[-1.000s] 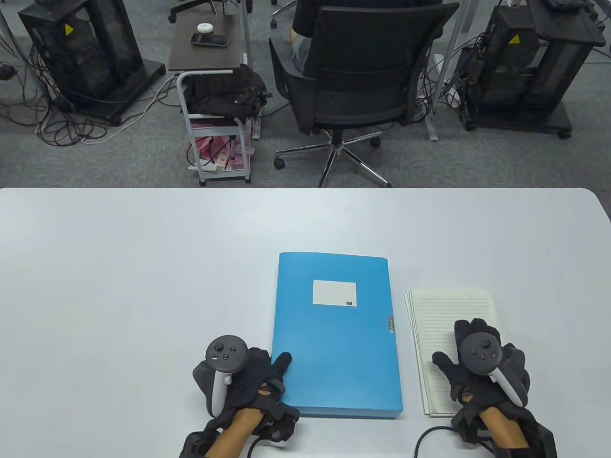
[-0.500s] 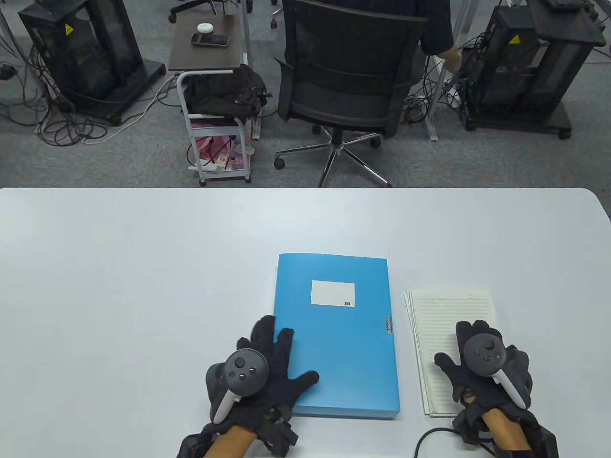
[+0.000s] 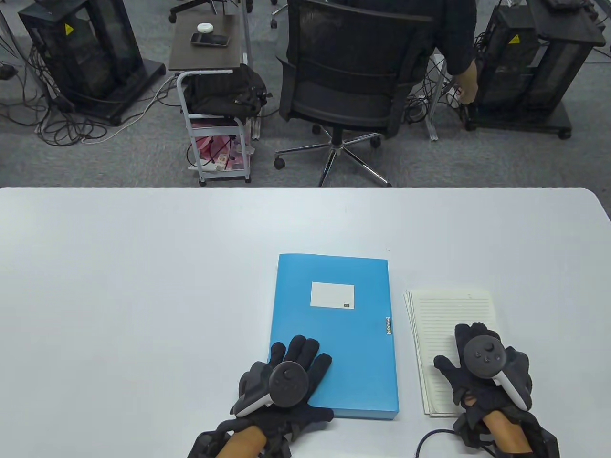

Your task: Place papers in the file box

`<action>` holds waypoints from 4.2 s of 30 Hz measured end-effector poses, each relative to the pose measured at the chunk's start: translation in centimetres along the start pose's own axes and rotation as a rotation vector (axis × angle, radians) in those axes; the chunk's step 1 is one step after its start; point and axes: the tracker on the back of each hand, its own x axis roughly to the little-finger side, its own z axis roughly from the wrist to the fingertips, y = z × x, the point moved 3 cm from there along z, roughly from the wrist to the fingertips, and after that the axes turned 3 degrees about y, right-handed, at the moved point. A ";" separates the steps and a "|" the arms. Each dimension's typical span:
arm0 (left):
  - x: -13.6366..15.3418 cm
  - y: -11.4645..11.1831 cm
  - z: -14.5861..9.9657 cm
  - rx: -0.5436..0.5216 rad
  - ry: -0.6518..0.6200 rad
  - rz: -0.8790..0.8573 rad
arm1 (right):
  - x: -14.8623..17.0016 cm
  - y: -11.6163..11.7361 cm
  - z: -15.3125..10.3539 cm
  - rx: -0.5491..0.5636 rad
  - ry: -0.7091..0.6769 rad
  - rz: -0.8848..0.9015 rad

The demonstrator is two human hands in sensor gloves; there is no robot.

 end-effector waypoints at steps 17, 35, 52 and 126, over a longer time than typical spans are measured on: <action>0.4 0.7 -0.1 -0.077 -0.003 -0.137 | -11.1 6.4 -8.0 -0.294 -0.531 -0.253; 2.0 3.9 -3.7 -0.420 -0.194 -0.604 | -10.5 6.7 -7.4 -0.306 -0.511 -0.283; -14.1 6.1 -9.8 -1.020 -0.230 1.221 | -10.3 6.5 -7.1 -0.316 -0.548 -0.227; 6.3 7.1 -4.2 -0.306 -0.020 -0.430 | -10.6 -8.5 4.3 0.093 -0.274 -0.527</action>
